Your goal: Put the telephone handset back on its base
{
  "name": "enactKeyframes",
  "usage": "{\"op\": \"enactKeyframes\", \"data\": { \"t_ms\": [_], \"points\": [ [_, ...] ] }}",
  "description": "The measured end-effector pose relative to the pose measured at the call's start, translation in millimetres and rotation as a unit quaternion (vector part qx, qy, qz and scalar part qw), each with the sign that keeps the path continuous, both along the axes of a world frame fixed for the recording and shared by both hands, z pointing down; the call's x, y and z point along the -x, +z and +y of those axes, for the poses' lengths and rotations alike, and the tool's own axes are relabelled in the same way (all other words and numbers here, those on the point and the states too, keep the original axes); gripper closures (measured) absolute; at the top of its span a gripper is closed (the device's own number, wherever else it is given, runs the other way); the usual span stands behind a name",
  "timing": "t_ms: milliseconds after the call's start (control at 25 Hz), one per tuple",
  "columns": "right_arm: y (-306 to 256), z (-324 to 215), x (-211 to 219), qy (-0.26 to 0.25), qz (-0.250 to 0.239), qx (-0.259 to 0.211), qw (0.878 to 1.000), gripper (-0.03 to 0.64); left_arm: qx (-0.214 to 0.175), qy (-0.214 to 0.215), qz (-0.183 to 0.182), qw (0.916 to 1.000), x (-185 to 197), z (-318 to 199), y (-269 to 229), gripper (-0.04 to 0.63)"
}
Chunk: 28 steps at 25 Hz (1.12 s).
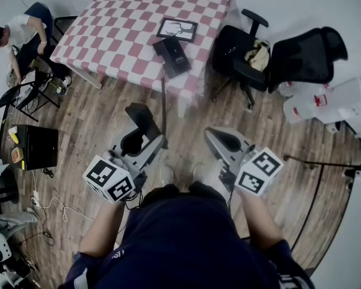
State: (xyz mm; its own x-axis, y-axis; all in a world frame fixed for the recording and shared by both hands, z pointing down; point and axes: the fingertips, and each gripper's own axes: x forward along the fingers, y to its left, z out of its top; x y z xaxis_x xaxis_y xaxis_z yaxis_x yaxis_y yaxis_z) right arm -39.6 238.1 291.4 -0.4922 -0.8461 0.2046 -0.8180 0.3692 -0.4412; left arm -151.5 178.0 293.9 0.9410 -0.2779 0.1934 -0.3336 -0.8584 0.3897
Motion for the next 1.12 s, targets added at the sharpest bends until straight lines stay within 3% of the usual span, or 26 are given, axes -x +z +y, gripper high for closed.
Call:
{"op": "enactKeyframes", "data": {
  "t_ms": [440, 1120],
  "points": [
    [15, 6, -9, -0.017, -0.017, 0.013, 1.000, 0.599, 0.007, -0.024, -0.013, 0.9996, -6, 2, 14, 0.379],
    [13, 47, -94, -0.058, -0.025, 0.008, 0.998, 0.598, -0.020, -0.115, -0.027, 0.9928, -44, 29, 2, 0.379]
  ]
}}
